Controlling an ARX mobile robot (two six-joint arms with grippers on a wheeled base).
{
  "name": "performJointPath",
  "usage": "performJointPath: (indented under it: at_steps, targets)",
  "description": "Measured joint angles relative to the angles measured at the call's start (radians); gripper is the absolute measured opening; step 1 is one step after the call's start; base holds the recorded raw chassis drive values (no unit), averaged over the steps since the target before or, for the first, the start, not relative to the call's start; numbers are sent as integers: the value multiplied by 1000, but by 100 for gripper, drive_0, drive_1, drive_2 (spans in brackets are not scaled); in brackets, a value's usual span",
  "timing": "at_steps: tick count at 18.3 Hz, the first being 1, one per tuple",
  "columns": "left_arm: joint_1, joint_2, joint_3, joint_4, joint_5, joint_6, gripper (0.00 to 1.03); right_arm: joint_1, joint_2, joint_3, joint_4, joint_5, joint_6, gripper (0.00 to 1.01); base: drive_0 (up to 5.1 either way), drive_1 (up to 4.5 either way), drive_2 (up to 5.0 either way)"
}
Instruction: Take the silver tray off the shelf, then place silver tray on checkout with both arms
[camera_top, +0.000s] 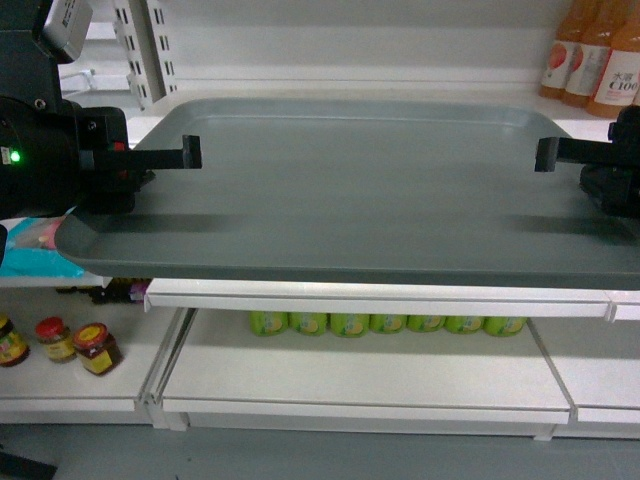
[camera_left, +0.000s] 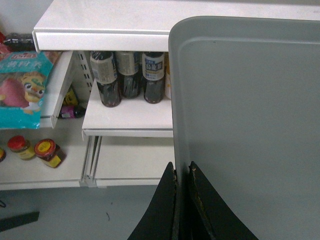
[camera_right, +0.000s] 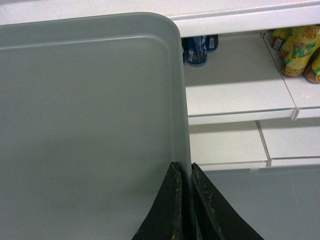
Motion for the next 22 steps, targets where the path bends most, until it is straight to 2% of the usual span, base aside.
performJointPath:
  at_steps: [22]
  targets:
    - [0, 1, 2, 1, 1, 0, 4, -2, 0, -3, -1, 0, 0, 3, 5, -412, 421]
